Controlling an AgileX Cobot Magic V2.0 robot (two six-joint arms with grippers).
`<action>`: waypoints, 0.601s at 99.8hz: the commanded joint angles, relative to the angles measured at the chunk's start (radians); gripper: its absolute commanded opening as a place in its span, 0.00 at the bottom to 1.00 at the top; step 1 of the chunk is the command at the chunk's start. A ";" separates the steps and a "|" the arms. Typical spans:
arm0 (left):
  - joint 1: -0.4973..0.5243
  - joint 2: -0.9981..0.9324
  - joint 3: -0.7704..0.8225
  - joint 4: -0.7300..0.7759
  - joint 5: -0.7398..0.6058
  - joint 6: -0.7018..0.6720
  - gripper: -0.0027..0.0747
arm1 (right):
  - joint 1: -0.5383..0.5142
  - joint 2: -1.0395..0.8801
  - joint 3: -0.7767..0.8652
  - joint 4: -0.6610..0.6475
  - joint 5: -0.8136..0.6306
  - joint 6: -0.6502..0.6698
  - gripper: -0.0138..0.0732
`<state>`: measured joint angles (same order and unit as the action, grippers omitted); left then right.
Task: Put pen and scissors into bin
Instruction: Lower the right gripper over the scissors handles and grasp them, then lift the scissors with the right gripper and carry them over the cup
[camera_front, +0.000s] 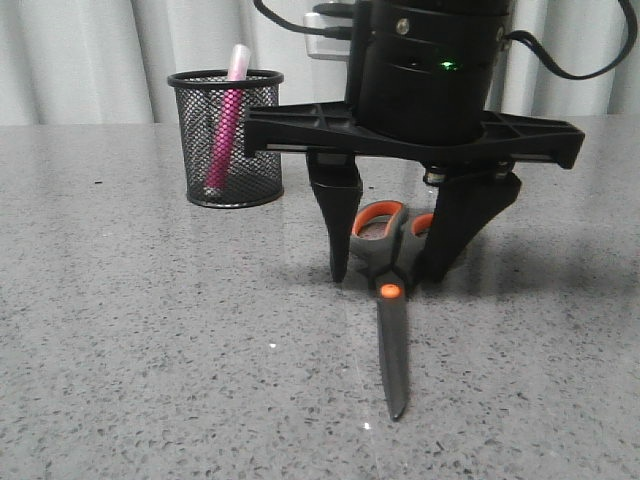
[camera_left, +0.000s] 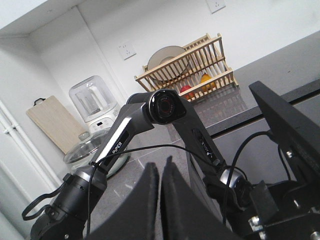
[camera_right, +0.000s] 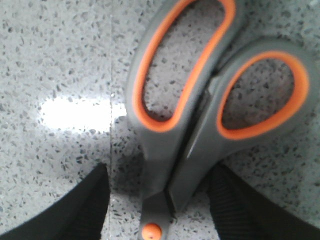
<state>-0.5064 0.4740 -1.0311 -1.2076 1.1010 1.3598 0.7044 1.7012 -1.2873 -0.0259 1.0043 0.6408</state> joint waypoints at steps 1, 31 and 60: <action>-0.008 0.012 -0.018 -0.038 -0.047 -0.013 0.01 | -0.005 0.011 -0.009 -0.036 -0.045 0.002 0.62; -0.008 0.012 -0.018 0.067 -0.090 -0.086 0.01 | -0.010 0.026 -0.011 -0.123 -0.043 0.002 0.07; -0.008 -0.063 0.036 0.278 -0.353 -0.195 0.01 | -0.009 -0.313 -0.052 -0.585 -0.923 0.062 0.08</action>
<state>-0.5064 0.3952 -0.9931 -0.8935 0.8448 1.1775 0.7024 1.3906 -1.3133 -0.4723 0.4010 0.7017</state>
